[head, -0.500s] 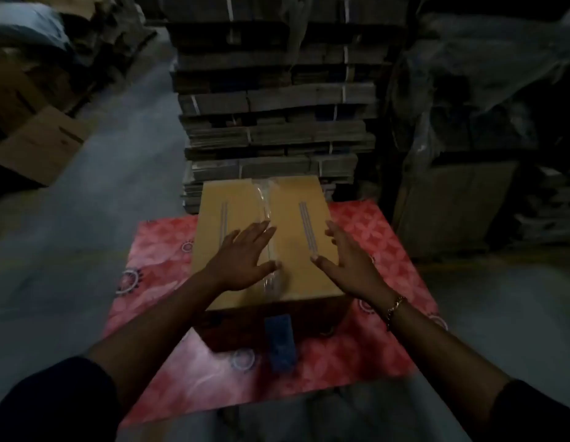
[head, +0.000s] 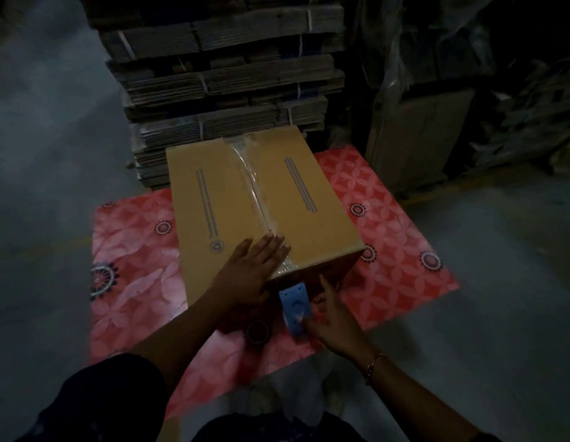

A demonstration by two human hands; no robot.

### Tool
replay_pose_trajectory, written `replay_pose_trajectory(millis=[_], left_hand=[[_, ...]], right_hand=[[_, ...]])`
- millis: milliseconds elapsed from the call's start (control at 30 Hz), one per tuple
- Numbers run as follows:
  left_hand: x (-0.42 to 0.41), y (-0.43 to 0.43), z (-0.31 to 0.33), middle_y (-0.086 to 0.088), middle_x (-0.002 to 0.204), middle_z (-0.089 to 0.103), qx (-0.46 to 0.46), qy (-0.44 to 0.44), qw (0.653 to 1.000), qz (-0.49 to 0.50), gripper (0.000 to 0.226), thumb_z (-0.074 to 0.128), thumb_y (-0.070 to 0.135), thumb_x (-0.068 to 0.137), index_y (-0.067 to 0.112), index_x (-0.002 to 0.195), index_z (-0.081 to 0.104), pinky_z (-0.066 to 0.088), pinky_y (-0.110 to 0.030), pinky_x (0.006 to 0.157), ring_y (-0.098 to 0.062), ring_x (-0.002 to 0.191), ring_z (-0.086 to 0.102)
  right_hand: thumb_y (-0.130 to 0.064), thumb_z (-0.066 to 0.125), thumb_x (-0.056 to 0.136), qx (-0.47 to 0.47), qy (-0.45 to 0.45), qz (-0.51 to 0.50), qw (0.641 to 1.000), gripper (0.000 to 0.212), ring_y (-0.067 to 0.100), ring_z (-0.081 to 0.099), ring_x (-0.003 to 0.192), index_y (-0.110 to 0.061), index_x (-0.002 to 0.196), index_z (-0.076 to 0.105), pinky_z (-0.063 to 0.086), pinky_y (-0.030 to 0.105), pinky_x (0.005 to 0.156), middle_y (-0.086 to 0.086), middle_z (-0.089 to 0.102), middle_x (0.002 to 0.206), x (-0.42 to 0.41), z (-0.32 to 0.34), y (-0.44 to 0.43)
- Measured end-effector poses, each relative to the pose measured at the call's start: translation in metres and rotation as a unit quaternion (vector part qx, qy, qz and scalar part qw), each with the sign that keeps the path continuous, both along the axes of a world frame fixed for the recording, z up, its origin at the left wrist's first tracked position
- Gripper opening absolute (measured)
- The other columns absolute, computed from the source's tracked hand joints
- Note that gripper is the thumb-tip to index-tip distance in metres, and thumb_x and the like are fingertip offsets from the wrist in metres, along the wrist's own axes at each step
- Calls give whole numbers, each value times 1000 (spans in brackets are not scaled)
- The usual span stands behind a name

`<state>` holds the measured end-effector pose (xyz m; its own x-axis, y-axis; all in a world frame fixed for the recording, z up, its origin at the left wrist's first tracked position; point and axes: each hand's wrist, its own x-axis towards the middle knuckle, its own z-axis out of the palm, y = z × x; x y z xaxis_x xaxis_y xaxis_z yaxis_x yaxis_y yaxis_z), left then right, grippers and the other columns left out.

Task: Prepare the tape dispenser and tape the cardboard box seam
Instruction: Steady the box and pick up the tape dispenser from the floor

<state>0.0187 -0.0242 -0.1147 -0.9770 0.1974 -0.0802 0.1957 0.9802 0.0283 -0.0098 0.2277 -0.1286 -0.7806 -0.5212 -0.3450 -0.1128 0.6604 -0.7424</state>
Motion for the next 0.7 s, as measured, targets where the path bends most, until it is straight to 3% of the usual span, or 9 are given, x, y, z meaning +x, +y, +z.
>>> replay_pose_trajectory(millis=[100, 200, 333, 433, 567, 700], left_hand=[[0, 0, 1, -9, 168, 13, 7, 9, 1000, 0, 108, 59, 48, 66, 19, 159, 12, 21, -55, 118, -27, 155, 11], [2, -1, -1, -9, 169, 12, 11, 13, 1000, 1, 107, 61, 47, 68, 19, 159, 12, 18, -54, 119, -26, 155, 10], [1, -1, -3, -8, 169, 9, 24, 18, 1000, 1, 94, 43, 52, 78, 20, 159, 10, 16, -56, 120, -25, 155, 5], [1, 0, -6, -7, 169, 12, 29, 36, 999, 5, 84, 40, 56, 87, 20, 159, 13, 18, -56, 119, -25, 155, 9], [2, 2, -7, -7, 167, 19, 34, 54, 998, 16, 75, 27, 63, 96, 20, 158, 21, 21, -56, 118, -24, 154, 14], [2, 4, -7, -6, 166, 23, 29, 58, 998, 24, 76, 17, 66, 97, 20, 157, 25, 21, -55, 118, -24, 154, 18]], right_hand=[[-60, 77, 65, -1, -27, -8, 1000, 125, 23, 48, 140, -18, 160, 8, 46, 40, 109, 8, 43, 157, 9, -16, -16], [-37, 83, 73, 4, -44, -23, 999, 114, 22, 56, 132, -20, 159, 11, 48, 27, 98, 7, 52, 151, 18, -15, -29], [-43, 80, 73, -22, -24, -52, 998, 108, 11, 56, 124, -35, 157, 13, 52, 28, 96, -12, 51, 141, 33, -2, -23], [-36, 78, 78, -23, -4, -58, 998, 100, 5, 56, 119, -43, 155, 14, 51, 24, 93, -19, 48, 138, 49, 17, -12], [-46, 73, 75, 3, 44, -66, 997, 92, 13, 61, 122, -42, 153, 23, 55, 35, 96, -9, 59, 143, 56, 38, -12], [-48, 68, 77, 25, 58, -67, 996, 81, 16, 68, 107, -46, 147, 29, 57, 35, 84, -9, 68, 128, 58, 58, -15]])
